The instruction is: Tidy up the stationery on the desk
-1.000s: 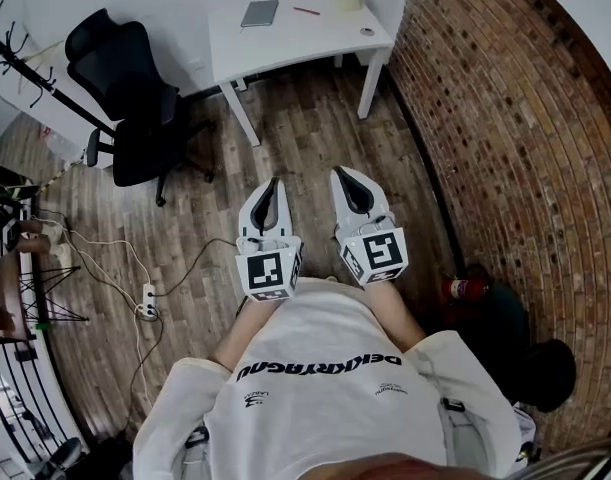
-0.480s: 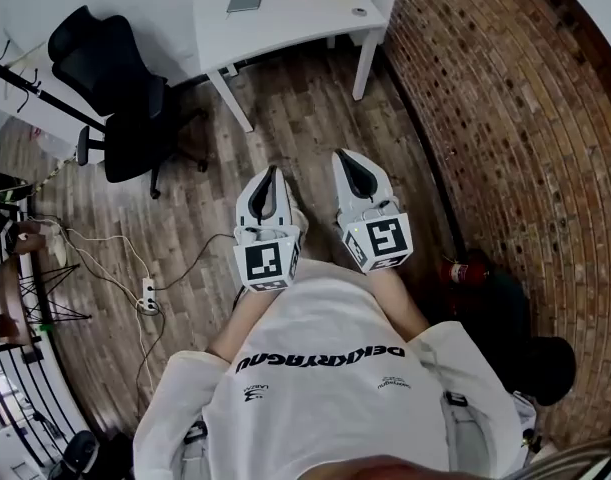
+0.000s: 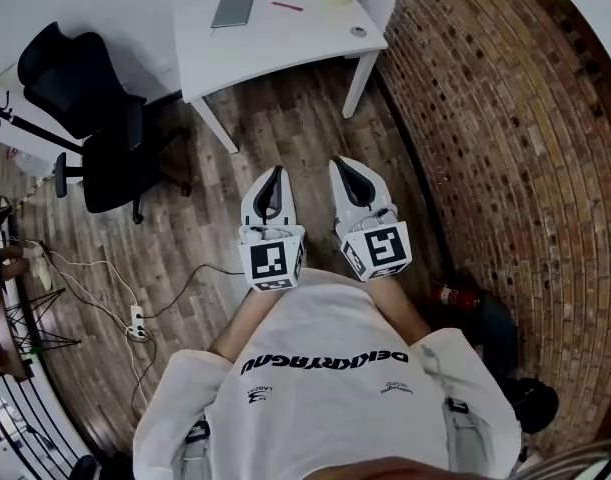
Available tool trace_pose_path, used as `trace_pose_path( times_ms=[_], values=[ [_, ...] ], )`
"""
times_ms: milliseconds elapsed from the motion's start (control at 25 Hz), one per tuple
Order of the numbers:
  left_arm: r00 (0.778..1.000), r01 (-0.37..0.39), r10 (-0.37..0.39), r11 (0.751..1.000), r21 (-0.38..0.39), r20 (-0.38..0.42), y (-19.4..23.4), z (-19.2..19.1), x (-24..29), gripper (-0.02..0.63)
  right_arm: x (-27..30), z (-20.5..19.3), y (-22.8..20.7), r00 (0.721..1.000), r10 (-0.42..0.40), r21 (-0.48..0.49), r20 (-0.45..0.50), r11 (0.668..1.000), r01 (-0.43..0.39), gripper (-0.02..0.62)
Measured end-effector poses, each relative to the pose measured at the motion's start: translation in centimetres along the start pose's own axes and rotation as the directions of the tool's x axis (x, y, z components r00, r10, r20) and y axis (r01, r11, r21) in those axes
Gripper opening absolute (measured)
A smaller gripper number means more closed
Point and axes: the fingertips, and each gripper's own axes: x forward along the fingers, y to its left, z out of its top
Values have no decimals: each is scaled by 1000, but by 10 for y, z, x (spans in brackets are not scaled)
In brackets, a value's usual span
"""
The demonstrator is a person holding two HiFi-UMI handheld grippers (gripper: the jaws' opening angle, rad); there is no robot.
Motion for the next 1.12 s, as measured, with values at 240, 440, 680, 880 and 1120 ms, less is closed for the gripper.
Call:
trace_pose_path(
  times_ms=[240, 440, 680, 880, 1120],
  values=[
    [1000, -25, 25, 1000, -16, -7, 74, 23, 109, -2, 119, 2, -42, 999, -3, 47, -40, 999, 5, -2],
    [999, -34, 33, 999, -29, -28, 138, 25, 188, -2, 215, 0, -63, 999, -9, 72, -54, 997, 13, -2],
    [998, -28, 25, 999, -46, -62, 186, 10, 251, -2, 292, -20, -78, 996, -19, 93, -91, 995, 27, -2],
    [995, -48, 42, 997, -65, -89, 222, 4, 276, -2, 337, -24, -85, 993, -23, 119, -117, 992, 37, -2],
    [989, -86, 74, 992, -93, -128, 257, -10, 315, -2, 394, -38, -96, 988, 8, 156, -153, 988, 16, -2]
  ],
)
